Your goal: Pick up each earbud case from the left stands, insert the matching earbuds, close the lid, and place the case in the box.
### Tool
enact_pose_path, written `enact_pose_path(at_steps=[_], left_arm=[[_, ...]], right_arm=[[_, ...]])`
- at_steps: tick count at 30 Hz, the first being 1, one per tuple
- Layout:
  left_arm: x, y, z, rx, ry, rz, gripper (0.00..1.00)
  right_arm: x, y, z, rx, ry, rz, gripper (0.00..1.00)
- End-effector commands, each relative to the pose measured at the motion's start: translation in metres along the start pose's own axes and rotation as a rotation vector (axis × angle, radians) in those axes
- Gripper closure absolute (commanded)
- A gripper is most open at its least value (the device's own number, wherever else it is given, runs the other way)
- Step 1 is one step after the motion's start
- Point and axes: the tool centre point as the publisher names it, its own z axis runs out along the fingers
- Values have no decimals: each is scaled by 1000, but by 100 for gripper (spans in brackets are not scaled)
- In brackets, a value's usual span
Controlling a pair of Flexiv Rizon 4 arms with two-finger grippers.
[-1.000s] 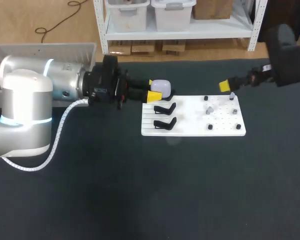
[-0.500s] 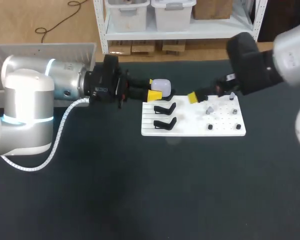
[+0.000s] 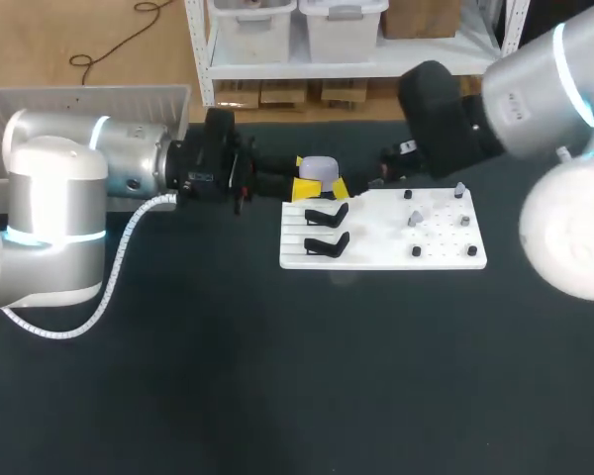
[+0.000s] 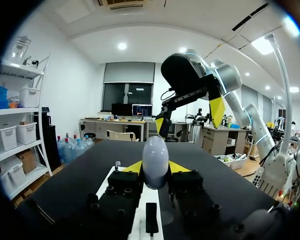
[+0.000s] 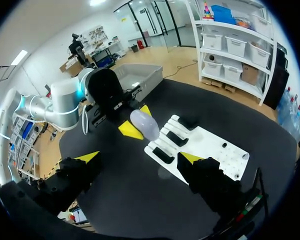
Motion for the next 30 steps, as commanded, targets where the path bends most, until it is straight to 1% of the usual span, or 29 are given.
enact_pose_path(at_steps=[1,12,30], left_arm=[[1,1,0,1,-1,1,100],[1,1,0,1,-1,1,100],[1,1,0,1,-1,1,100]], right_arm=[[-10,-3,16,5,17,4,0],[-18,-16,31,30,37,34,0],[-16,-28,42,45,72,61,0]])
